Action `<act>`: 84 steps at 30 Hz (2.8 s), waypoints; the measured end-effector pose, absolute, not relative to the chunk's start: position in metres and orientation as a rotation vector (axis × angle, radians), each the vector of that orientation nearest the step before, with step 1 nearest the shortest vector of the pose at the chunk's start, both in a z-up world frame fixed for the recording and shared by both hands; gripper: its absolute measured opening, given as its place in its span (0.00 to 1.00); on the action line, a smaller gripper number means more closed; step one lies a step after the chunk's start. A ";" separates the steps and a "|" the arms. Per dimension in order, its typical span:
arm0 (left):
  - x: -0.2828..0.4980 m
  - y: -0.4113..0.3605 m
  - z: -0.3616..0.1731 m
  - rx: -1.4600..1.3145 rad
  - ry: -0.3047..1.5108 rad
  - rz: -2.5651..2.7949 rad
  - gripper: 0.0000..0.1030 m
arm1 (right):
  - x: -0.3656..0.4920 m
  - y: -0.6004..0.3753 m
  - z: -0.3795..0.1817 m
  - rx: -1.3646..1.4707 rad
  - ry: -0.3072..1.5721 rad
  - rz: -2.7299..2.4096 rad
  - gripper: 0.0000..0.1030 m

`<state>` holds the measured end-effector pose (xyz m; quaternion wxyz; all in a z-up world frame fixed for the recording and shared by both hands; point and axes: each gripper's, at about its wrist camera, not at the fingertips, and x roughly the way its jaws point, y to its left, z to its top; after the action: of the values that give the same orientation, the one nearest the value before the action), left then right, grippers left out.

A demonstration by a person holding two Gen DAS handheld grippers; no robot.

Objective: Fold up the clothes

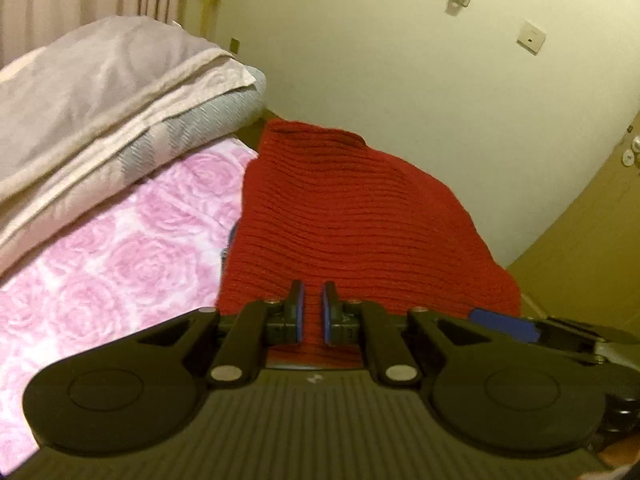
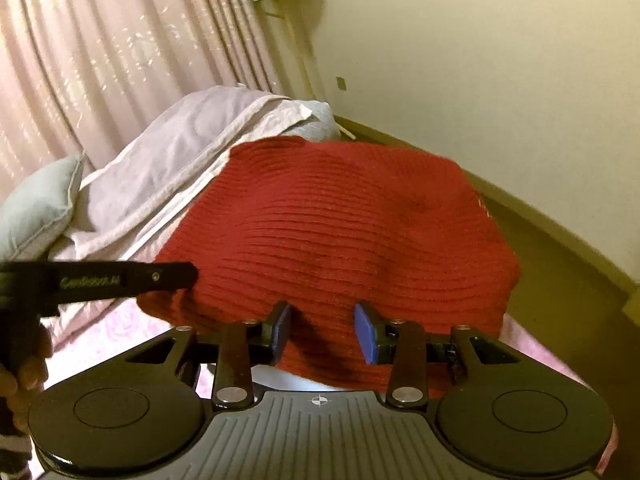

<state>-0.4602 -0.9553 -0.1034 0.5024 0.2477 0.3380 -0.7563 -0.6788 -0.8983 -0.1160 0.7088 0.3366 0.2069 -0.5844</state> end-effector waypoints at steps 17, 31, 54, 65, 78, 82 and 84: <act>-0.446 -0.842 -0.031 0.689 0.726 -1.728 0.29 | -0.673 -0.788 -0.073 0.884 0.471 -1.374 0.74; -0.422 -0.720 0.019 0.706 0.616 -1.752 0.40 | -0.628 -0.668 -0.017 0.818 0.434 -1.494 0.93; -0.402 -0.623 0.027 0.772 0.523 -1.767 0.68 | -0.584 -0.575 0.004 0.798 0.462 -1.629 0.99; -0.411 -0.653 0.000 0.832 0.635 -1.725 0.68 | -0.599 -0.602 -0.011 0.904 0.484 -1.596 0.99; -0.438 -0.701 -0.028 0.882 0.697 -1.706 0.67 | -0.619 -0.651 -0.037 0.979 0.572 -1.576 0.99; -0.445 -0.714 -0.033 0.894 0.698 -1.696 0.67 | -0.625 -0.666 -0.043 0.996 0.585 -1.564 0.99; -0.448 -0.720 -0.036 0.902 0.704 -1.691 0.67 | -0.627 -0.674 -0.046 1.003 0.594 -1.558 0.99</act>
<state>-0.4479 -0.7204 -0.0365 0.5227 0.3767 0.2940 -0.7059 -0.6270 -0.6738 -0.0459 0.5632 0.4259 0.2522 -0.6617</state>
